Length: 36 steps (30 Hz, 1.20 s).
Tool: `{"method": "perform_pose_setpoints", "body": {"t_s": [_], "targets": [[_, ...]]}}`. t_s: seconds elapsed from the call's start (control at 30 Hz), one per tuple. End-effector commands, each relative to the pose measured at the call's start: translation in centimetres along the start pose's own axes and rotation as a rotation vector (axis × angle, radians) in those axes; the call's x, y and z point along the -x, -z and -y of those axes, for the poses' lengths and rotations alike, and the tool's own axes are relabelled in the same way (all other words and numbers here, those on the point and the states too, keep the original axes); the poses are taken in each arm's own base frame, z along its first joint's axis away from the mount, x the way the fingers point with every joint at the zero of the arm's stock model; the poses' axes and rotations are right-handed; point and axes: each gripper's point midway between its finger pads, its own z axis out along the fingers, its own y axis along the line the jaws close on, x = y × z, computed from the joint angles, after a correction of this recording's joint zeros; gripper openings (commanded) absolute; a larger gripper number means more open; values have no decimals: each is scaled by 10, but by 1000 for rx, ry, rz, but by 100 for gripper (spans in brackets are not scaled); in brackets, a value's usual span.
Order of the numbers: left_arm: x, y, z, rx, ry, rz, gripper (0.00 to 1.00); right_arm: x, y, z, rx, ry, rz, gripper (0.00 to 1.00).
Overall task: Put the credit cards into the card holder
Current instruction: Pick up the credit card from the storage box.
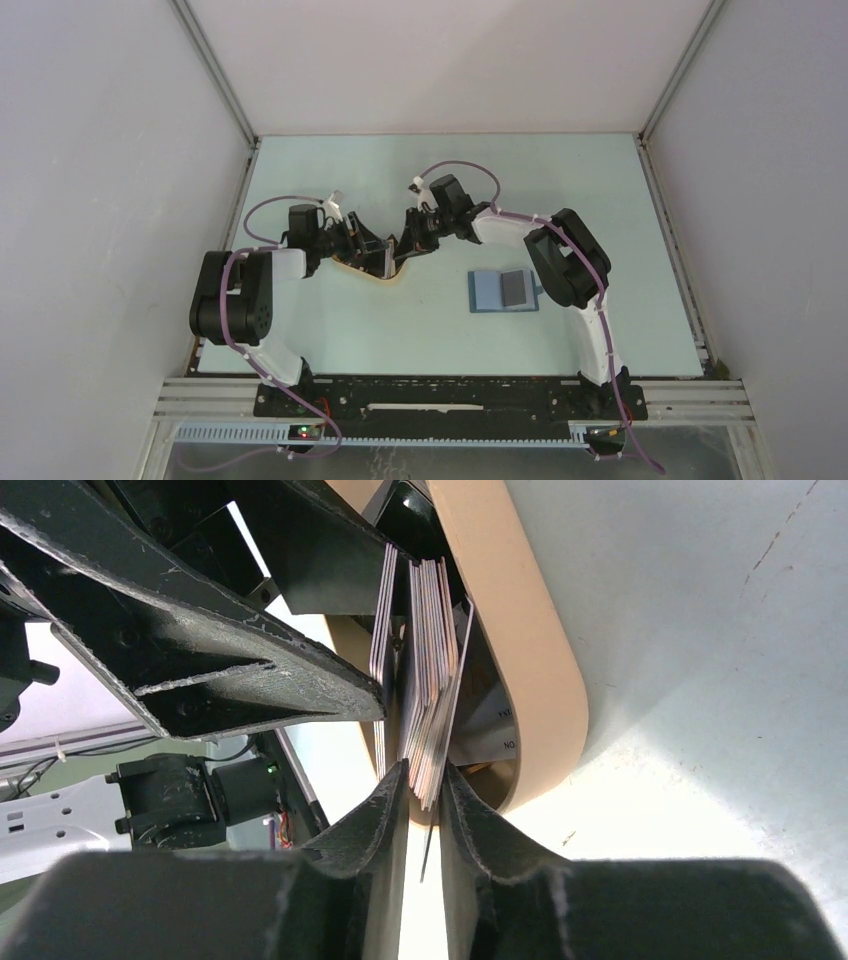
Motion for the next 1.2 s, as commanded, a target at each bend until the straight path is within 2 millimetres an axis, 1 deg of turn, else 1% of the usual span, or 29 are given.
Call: {"method": "perform_pose_setpoints", "body": {"t_s": [0.0,0.2,0.43,0.5,0.57,0.7,0.83,1.0,1.1,1.17], "targets": [[1,3,-16,51,-8,8,62,12,8,-10,14,34,25,24],[3,4,-16,53,-9,14,62,13,13,-9,-3,47,32,19],[6,7,-13,60,-15,35,62,15,16,-7,-31,52,39,2],[11,10,-10,66,-24,56,63,19,19,-10,-41,62,49,0],[15,14,-8,79,-35,78,65,25,23,-13,-56,84,66,0],[22,22,-3,102,-53,119,67,31,27,-17,-99,118,84,0],[26,28,0,115,-66,143,67,37,32,-22,-119,155,98,0],[32,38,8,132,-89,190,67,46,44,-29,-150,213,130,0],[36,48,19,142,-120,230,68,51,54,-36,-161,256,150,0],[39,55,32,135,-151,261,69,51,59,-39,-169,281,155,0]]}}
